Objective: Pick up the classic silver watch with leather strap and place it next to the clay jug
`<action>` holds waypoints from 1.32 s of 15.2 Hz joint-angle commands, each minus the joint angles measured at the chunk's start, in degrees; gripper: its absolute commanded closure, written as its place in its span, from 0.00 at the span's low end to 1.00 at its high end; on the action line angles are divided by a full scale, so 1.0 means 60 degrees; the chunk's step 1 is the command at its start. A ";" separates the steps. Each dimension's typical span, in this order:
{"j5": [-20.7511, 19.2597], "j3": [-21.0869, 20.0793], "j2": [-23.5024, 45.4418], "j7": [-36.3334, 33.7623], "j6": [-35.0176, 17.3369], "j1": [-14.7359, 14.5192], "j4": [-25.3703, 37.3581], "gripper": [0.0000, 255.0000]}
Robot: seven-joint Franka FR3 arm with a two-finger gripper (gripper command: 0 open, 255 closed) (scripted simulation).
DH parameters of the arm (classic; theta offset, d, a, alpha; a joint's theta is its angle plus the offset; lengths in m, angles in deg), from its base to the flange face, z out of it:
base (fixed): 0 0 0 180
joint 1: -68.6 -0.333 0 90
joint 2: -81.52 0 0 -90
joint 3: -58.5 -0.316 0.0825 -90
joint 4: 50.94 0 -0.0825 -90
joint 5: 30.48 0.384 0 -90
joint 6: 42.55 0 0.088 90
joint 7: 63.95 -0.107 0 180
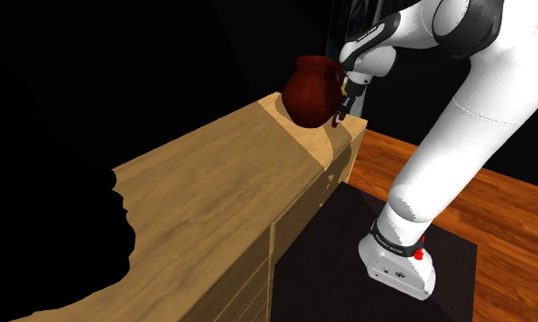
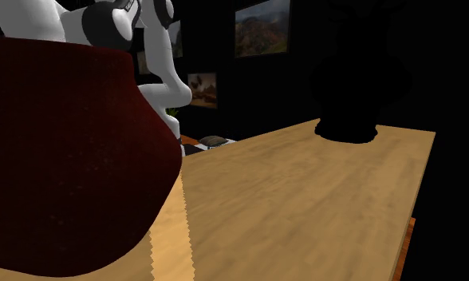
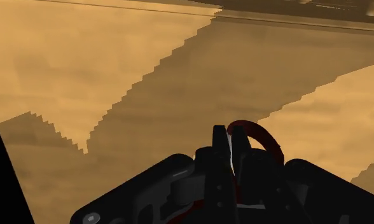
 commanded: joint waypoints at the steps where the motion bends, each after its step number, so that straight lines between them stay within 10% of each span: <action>1: -0.0078 -0.0131 0.0292 -0.0104 0.0385 -0.0134 -0.0165 1.00; 4: -0.0080 -0.0120 0.0292 -0.0105 0.0385 -0.0145 -0.0164 1.00; 5: -0.0067 -0.0118 0.0321 -0.0105 0.0468 -0.0148 -0.0061 0.00; 20: -0.0662 -0.0174 -0.0386 -0.0528 0.1579 -0.0062 0.0536 0.00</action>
